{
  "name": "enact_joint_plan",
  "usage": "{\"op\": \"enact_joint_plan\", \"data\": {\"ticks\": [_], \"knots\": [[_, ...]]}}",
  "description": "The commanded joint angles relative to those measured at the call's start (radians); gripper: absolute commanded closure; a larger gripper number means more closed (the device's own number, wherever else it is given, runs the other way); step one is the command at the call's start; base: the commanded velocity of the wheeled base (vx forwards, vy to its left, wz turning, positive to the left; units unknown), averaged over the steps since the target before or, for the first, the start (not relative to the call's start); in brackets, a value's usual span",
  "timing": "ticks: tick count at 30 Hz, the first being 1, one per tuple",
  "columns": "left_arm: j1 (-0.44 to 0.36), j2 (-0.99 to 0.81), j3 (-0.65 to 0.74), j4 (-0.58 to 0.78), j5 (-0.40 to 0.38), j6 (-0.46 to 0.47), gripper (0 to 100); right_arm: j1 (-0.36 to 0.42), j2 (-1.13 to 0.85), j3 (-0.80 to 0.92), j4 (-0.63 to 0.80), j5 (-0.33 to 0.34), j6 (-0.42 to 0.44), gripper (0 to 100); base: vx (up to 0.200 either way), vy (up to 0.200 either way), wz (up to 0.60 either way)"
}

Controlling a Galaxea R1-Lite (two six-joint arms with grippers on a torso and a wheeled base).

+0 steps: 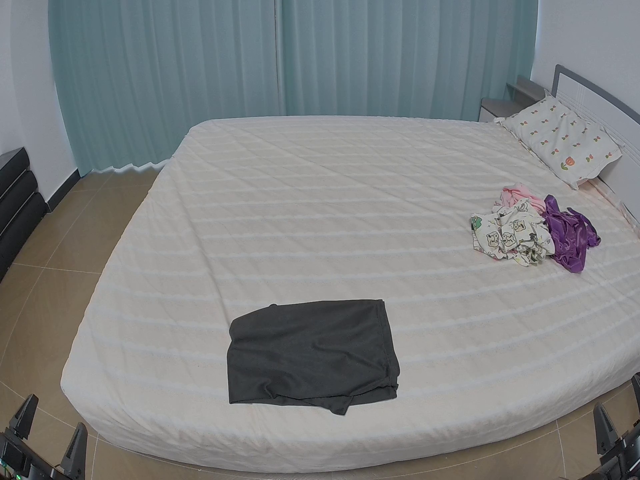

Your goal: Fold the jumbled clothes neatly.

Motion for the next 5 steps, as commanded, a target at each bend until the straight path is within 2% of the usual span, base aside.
{"op": "enact_joint_plan", "data": {"ticks": [1, 5], "knots": [[0.0, -0.016, 0.015, 0.0, 0.0, 0.0, 0, 0.001, -0.014, 0.018, 0.0, 0.0, 0.001, 0, 0.0, 0.0, 0.0], [0.0, -0.016, 0.015, 0.0, 0.0, 0.0, 0, 0.0, -0.014, 0.018, 0.0, 0.0, 0.002, 0, 0.0, 0.0, 0.0]]}}
